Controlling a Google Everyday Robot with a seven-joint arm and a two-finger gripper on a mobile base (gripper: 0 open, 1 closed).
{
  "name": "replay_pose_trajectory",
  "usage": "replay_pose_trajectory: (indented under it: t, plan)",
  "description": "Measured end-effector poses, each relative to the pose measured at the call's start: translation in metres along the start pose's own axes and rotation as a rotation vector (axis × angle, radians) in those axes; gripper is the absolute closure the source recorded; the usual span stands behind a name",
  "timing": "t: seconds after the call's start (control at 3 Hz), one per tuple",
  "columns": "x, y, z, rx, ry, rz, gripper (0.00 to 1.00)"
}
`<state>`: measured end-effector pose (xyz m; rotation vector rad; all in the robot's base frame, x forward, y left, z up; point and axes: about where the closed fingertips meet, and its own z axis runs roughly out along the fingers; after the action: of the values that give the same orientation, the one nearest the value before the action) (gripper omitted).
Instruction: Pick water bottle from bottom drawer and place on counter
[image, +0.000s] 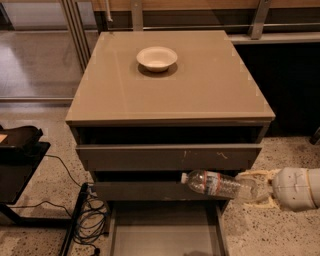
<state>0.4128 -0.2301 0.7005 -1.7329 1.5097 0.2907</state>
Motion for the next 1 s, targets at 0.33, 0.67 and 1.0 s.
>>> replay_pose_trajectory:
  t: [0.33,0.67,1.0]
  plan:
    - [-0.042,-0.019,-0.052,0.047,-0.034,-0.071,1.00]
    - [-0.081,-0.065,-0.109,0.133,-0.016,-0.123,1.00]
    - [-0.083,-0.067,-0.107,0.134,-0.018,-0.130,1.00]
